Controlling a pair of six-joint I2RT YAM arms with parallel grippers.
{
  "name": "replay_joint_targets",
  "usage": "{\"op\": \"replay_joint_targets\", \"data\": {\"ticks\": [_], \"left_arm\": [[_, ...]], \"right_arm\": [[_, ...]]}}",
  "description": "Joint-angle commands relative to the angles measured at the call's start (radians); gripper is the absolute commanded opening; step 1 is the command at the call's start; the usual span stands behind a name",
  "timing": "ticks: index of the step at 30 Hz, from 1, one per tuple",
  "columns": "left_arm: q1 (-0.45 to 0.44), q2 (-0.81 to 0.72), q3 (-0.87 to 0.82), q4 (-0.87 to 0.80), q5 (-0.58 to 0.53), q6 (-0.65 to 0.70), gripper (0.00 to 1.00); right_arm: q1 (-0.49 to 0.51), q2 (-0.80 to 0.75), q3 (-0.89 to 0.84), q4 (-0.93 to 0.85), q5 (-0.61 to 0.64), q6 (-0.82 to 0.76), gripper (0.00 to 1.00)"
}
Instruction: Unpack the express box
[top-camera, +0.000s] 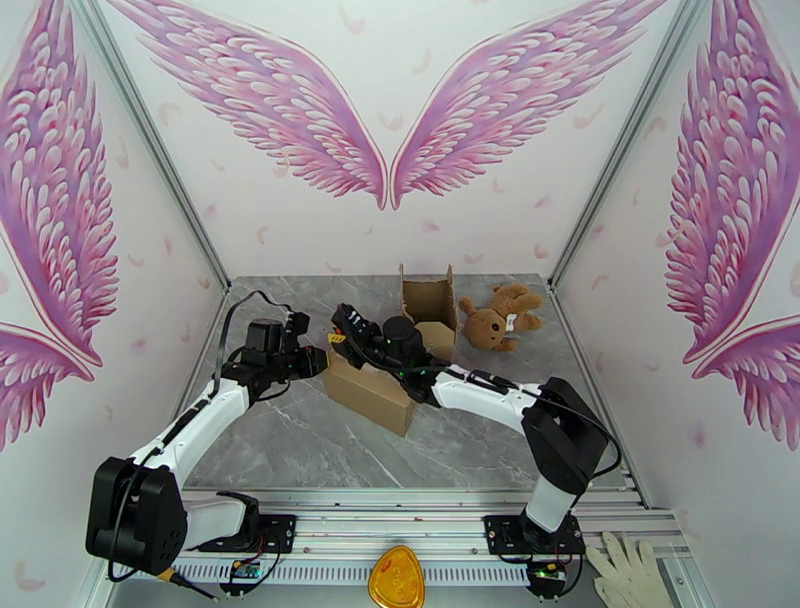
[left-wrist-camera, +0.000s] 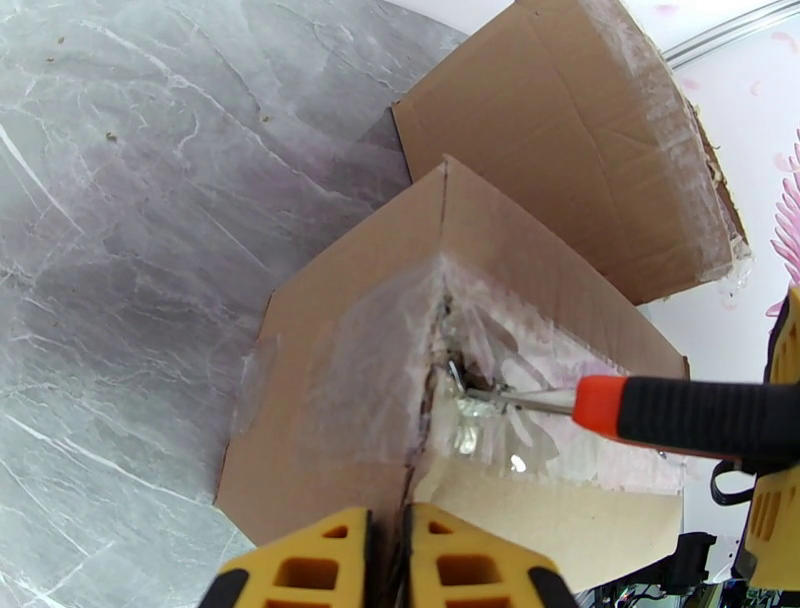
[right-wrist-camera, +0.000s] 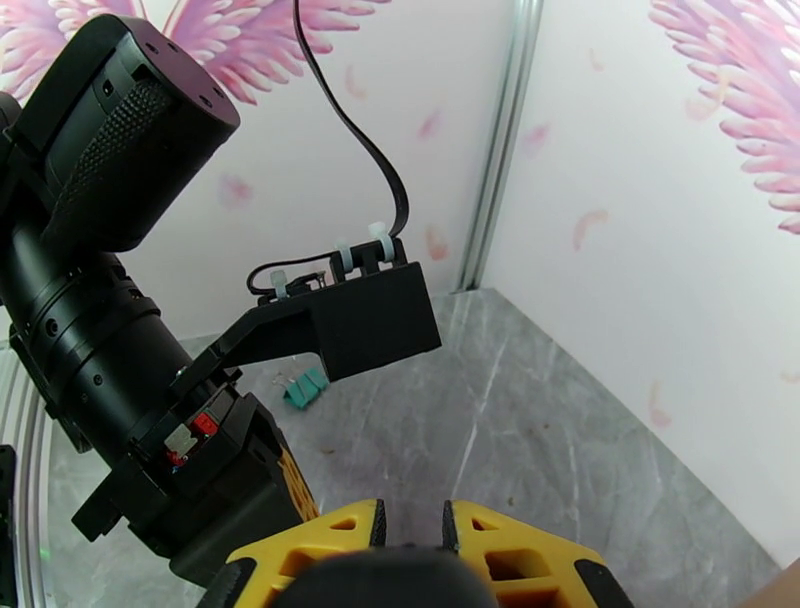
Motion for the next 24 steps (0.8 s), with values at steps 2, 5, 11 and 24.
{"op": "replay_joint_targets", "data": {"ticks": [2, 5, 11, 24], "left_arm": [[0.008, 0.040, -0.011, -0.120, -0.096, 0.006, 0.12], [0.008, 0.049, -0.009, -0.126, -0.098, 0.010, 0.11], [0.010, 0.059, -0.008, -0.134, -0.107, 0.011, 0.10], [0.013, 0.078, 0.005, -0.146, -0.111, 0.025, 0.08]], "right_arm": [[-0.005, -0.053, -0.035, -0.024, 0.074, -0.058, 0.00], [-0.010, -0.072, -0.049, -0.023, 0.083, -0.059, 0.00], [-0.011, -0.101, -0.090, -0.034, 0.100, -0.060, 0.00], [-0.015, -0.167, -0.153, -0.060, 0.137, -0.105, 0.00]]}}
